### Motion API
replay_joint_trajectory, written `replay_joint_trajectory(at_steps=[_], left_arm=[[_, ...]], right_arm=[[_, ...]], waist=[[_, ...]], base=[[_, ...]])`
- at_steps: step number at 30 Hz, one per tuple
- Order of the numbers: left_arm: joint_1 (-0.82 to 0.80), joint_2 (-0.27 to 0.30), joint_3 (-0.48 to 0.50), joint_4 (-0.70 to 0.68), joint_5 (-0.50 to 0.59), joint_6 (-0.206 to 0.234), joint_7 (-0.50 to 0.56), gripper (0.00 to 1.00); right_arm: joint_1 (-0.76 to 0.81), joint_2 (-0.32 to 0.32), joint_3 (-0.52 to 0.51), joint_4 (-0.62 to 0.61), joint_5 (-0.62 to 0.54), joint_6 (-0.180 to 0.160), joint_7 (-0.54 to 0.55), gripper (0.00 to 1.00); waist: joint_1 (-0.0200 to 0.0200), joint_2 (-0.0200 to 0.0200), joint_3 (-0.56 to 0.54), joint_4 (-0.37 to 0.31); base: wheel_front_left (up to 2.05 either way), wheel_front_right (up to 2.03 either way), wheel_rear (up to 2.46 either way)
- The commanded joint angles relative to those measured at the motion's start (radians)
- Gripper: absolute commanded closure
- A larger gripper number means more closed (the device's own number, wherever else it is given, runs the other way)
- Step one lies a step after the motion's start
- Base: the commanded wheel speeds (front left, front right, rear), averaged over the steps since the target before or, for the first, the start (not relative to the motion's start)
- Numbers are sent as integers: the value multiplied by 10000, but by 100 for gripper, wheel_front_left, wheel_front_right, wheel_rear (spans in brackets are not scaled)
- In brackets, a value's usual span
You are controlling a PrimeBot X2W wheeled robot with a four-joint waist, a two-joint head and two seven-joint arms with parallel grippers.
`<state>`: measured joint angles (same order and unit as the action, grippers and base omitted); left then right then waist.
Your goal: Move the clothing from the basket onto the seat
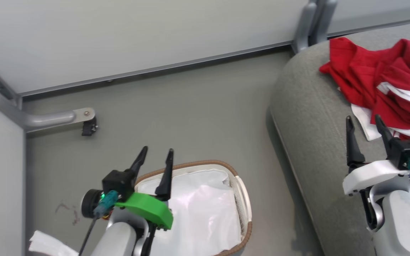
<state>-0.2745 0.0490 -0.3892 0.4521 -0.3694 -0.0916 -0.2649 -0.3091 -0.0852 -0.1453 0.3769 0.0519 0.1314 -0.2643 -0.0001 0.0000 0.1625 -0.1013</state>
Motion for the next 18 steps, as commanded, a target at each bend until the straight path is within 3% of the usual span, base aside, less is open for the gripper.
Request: replay_joint_trajectory(at_steps=[1, 11, 18], left_arm=[[222, 37, 296, -41, 97, 64, 10, 0], [1110, 32, 2364, -7, 562, 227, 10, 0], [1777, 31, 3162, 79, 673, 287, 12, 0]], right_arm=[[152, 48, 85, -73, 20, -14, 1, 0], [384, 299, 686, -198, 101, -14, 1, 0], [786, 312, 653, -136, 444, -15, 1, 0]], waist=[[1, 0, -153, 621], [1, 0, -421, 1360], [1, 0, -720, 1573]], base=[[0, 0, 0], [0, 0, 0], [0, 0, 0]])
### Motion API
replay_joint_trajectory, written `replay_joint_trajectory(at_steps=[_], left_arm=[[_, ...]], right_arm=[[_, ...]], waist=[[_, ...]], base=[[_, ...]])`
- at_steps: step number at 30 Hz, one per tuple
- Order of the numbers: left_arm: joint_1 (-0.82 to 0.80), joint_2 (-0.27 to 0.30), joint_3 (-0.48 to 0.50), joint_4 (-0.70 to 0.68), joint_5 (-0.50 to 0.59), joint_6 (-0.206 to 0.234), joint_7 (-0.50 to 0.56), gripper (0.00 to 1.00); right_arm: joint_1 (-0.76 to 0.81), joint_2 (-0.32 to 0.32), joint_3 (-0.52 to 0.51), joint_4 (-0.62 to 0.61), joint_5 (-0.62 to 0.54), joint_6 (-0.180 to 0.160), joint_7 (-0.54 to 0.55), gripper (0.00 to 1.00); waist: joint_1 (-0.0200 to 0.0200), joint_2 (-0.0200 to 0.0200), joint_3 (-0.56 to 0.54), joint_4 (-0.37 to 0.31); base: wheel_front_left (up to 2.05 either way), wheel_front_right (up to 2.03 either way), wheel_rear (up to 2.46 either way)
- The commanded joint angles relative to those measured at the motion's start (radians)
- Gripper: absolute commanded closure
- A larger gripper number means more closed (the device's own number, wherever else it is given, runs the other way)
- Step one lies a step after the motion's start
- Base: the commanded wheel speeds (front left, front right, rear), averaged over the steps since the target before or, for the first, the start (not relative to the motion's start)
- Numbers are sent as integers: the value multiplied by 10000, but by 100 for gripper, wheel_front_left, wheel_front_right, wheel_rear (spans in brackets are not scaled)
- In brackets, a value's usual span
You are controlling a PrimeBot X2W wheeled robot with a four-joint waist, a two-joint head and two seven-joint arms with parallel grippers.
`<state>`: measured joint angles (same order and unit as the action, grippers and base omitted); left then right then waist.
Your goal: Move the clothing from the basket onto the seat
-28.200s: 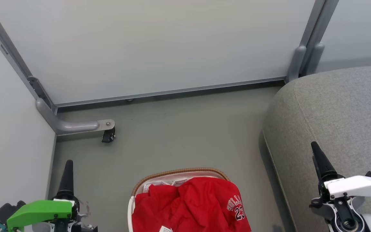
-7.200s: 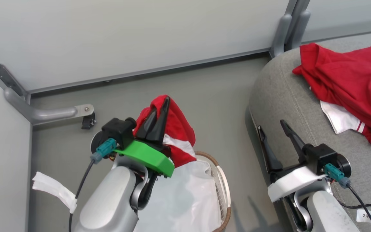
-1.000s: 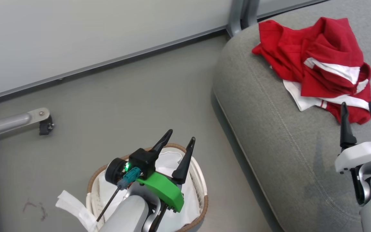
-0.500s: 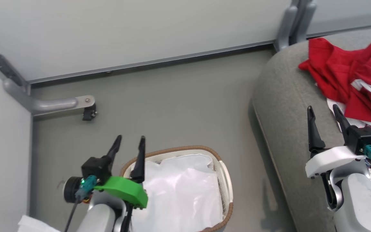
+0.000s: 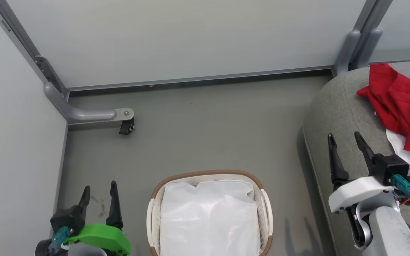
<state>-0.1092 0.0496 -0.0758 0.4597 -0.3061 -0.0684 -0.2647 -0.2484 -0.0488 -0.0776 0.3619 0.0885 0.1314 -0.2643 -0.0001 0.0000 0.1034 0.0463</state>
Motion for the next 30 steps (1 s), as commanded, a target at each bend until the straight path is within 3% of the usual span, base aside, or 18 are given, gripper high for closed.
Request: replay_joint_trajectory(at_steps=[1, 6, 13, 14, 18, 30], left_arm=[[223, 26, 88, 38, 118, 78, 8, 0], [661, 27, 218, 83, 142, 192, 8, 0], [1130, 27, 205, 291, -469, -69, 8, 0], [1040, 0, 156, 327, -528, -87, 1, 100], [1107, -48, 109, 650, -537, -104, 6, 100], [895, -37, 417, 228, -2523, -189, 626, 100]], right_arm=[[260, -52, -31, 44, 218, -15, 1, 0], [726, -51, 228, 44, 440, -15, 1, 0], [1245, -46, 585, 134, 642, -15, 1, 0], [1152, -2, 598, 115, 617, 0, 0, 100], [1379, 94, 606, 470, 619, 0, 12, 100], [1338, 73, 409, 237, 2934, -1, 650, 100]], waist=[[1, 0, -196, 112], [1, 0, -486, 148], [1, 0, -819, 152], [1, 0, -789, 146], [1, 0, -812, 147], [1, 0, -830, 90]], base=[[0, 0, 0], [0, 0, 0], [0, 0, 0], [0, 0, 0], [0, 0, 0], [0, 0, 0]])
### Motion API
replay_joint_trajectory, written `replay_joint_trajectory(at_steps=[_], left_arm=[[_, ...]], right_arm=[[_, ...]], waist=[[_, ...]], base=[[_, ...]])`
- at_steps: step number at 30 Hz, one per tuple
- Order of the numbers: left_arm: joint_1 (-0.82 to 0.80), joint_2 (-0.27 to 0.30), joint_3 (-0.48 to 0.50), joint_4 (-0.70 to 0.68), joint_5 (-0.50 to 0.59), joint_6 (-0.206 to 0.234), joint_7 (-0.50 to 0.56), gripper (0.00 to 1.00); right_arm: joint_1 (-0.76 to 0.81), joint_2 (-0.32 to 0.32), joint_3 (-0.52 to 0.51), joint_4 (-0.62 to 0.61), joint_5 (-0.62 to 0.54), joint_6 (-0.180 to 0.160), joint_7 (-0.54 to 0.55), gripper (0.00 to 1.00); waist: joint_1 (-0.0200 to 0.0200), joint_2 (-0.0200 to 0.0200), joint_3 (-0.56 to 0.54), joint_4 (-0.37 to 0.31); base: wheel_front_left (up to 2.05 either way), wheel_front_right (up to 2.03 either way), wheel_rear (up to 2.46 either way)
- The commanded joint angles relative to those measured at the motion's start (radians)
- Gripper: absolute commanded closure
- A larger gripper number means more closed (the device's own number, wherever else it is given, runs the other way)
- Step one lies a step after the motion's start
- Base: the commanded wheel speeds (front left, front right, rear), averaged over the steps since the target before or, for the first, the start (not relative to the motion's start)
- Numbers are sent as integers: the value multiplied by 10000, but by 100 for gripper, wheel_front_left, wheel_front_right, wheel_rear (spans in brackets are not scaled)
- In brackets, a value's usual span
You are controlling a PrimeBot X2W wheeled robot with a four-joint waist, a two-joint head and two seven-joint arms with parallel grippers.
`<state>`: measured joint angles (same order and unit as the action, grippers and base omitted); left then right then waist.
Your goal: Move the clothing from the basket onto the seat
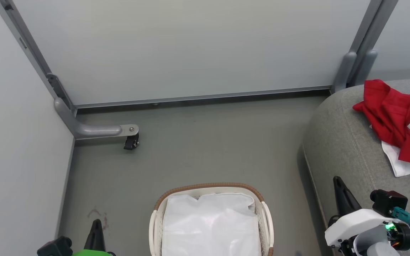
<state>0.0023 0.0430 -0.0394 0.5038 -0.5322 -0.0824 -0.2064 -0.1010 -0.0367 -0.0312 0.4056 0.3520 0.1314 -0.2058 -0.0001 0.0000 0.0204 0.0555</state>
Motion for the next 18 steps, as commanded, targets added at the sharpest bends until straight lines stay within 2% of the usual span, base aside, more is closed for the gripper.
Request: replay_joint_trajectory(at_steps=[1, 18], left_arm=[[-232, 29, 70, -247, -398, -54, 82, 100], [-451, 44, 398, -813, -2787, -157, 788, 100]], right_arm=[[-131, -49, -61, -225, 461, -1, 100, 100], [-105, -75, -219, -583, 3246, -3, 788, 100]], waist=[[1, 0, -2, -7], [1, 0, -27, -89]], base=[[0, 0, 0], [0, 0, 0]])
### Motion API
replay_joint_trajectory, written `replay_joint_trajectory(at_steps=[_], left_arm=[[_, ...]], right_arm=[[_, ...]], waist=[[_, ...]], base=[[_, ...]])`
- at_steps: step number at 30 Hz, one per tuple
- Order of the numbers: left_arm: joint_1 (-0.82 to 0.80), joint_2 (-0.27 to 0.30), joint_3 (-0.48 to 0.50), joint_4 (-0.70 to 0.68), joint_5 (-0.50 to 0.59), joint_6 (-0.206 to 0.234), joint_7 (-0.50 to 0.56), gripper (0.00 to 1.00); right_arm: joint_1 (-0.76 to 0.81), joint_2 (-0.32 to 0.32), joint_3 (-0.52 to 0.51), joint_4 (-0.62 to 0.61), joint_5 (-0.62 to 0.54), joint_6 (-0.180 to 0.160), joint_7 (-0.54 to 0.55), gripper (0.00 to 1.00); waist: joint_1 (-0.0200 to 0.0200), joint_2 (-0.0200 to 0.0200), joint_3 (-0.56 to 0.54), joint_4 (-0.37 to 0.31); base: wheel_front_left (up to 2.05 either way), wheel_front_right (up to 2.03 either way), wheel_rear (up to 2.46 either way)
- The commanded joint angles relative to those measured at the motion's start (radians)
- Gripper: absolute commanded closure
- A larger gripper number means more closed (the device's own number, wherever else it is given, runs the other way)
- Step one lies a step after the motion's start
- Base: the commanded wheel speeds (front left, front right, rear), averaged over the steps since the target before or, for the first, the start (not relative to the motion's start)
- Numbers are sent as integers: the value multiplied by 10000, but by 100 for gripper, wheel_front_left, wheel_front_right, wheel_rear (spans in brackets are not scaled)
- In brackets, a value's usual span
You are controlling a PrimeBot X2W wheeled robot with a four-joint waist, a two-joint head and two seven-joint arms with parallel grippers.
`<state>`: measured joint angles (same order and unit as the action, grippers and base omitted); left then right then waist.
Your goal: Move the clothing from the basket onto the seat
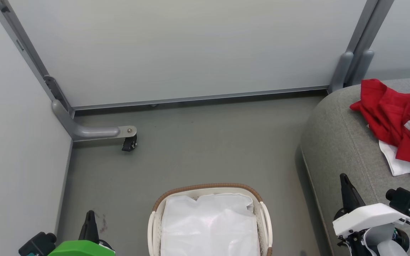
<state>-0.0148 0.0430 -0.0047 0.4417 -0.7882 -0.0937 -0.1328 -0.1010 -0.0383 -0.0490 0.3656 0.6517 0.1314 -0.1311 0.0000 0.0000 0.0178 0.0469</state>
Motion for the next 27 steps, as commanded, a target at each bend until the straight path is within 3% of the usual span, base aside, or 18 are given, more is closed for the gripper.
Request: replay_joint_trajectory(at_steps=[1, 27], left_arm=[[-290, 45, 68, -216, -335, -49, 87, 100], [-569, 65, 489, -869, -3219, -176, 955, 100]], right_arm=[[-105, -61, -49, -198, 383, -3, 79, 100], [-111, -94, -274, -586, 3732, -5, 951, 100]], waist=[[0, 0, -2, -7], [0, 0, -42, -132]], base=[[0, 0, 0], [0, 0, 0]])
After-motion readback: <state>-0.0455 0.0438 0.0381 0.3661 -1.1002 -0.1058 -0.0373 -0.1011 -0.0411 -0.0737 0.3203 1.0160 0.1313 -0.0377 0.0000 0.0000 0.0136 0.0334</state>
